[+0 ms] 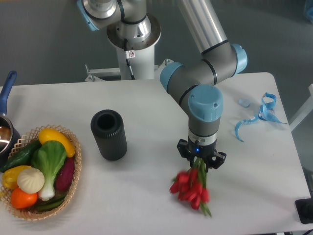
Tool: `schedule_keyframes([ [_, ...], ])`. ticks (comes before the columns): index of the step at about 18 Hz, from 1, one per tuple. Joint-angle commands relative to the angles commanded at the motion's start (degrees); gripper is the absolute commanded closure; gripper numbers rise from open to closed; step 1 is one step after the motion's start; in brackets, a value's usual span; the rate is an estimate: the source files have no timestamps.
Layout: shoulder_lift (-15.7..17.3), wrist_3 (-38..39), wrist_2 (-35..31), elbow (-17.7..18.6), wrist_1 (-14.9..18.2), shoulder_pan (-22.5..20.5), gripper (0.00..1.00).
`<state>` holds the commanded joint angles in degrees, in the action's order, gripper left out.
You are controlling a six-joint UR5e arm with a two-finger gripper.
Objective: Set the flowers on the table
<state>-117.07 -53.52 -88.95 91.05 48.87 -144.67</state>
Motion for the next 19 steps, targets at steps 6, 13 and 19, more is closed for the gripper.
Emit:
schedule_keyframes([
  [6,2.5,-0.7,0.2,1.8,-0.4,-0.8,0.00],
  [13,5.8,-10.3,-0.4,6.9,-0.2,-2.2,0.00],
  [19,9.0,-18.2,-1.7,11.4,0.1,-5.2,0.00],
])
